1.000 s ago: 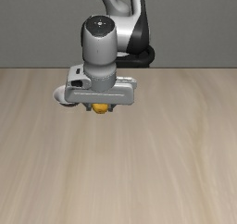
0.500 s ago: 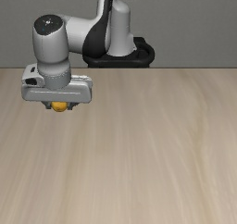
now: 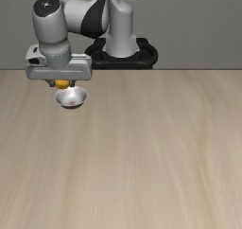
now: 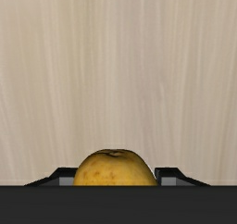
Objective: Pick the mango on the table and place it on the bowl
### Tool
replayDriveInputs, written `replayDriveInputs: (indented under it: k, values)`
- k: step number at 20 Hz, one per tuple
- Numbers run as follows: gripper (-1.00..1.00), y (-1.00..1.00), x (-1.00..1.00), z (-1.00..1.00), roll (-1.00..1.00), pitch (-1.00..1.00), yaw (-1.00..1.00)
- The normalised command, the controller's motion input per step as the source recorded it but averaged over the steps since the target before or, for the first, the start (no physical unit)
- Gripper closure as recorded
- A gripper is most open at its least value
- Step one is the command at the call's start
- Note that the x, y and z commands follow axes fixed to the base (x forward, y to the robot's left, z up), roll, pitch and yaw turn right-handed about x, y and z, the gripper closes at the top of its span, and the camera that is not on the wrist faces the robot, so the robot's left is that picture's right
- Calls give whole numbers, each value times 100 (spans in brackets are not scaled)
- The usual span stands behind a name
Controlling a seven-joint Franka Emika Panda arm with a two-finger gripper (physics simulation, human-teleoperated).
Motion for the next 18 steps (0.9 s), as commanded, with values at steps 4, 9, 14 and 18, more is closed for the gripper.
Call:
replayDriveInputs:
  k: [4,9,14,18]
  values:
    - [100,0,-100,0,0,0,0]
    - [-100,0,-20,0,0,0,0]
    - [-100,0,0,0,0,0,0]
    - [-100,0,0,0,0,0,0]
